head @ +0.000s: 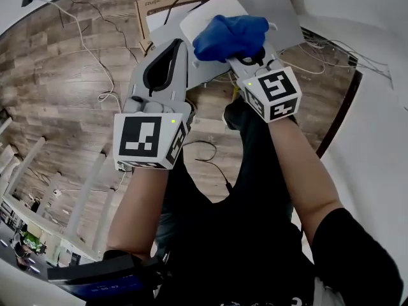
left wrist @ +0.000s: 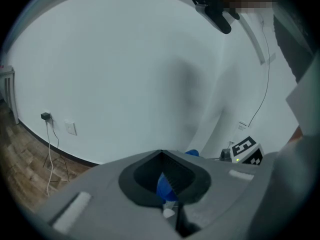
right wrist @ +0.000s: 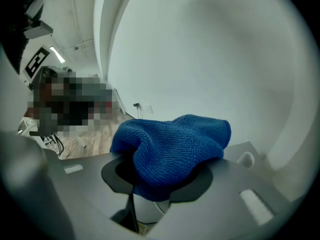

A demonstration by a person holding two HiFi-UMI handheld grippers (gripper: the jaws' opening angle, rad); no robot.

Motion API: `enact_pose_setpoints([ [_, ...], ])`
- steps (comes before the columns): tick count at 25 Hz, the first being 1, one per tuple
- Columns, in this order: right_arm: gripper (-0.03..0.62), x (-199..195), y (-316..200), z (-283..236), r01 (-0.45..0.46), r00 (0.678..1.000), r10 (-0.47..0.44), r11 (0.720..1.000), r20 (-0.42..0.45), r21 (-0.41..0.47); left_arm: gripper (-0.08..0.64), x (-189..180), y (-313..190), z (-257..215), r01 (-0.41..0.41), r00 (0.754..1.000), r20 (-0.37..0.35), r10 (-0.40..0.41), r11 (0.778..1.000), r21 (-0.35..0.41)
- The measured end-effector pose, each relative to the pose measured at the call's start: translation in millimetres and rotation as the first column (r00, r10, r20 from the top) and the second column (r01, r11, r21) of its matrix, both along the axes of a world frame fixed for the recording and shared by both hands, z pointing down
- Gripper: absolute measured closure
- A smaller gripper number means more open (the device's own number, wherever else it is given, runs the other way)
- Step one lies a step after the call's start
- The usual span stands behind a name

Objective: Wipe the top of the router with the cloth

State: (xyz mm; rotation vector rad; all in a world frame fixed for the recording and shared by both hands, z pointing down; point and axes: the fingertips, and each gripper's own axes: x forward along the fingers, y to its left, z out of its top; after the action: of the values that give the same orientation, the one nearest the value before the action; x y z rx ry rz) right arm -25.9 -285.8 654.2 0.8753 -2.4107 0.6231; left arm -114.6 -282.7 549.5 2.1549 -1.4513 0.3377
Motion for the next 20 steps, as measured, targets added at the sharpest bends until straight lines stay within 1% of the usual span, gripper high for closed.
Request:
enact_pose_setpoints([
  [6, 0.431, -17, -12, 41, 0.074, 0.997, -0.072, 0.996, -0.036, 0.054, 0.559, -4, -33, 53, -0.004, 1.0, -0.005, 0.004, 0.999, 0.039],
  [9, 0.431, -18, -16, 53, 0.087, 0.995, -0.082, 0.993, -0.064, 0.081, 0.56, -12, -46, 71, 0.003, 1.0, 0.003, -0.004, 0.999, 0.05],
  [13, 0.431, -13, -29, 60, 0.077, 0.992, -0.063, 0.989, -0.114, 0.127, 0.56, -21, -59, 90, -0.006, 1.0, 0.005, 0.006, 0.999, 0.043],
  [17, 0.433, 4, -44, 60, 0.011, 0.989, 0.01, 0.99, -0.145, 0.144, 0.56, -15, -60, 95, -0.033, 0.999, -0.002, 0.033, 0.999, 0.042],
  [20, 0.433, 4, -54, 60, -0.016, 0.987, 0.041, 0.988, -0.156, 0.156, 0.56, -13, -58, 95, -0.05, 0.999, -0.013, 0.05, 0.998, 0.036],
])
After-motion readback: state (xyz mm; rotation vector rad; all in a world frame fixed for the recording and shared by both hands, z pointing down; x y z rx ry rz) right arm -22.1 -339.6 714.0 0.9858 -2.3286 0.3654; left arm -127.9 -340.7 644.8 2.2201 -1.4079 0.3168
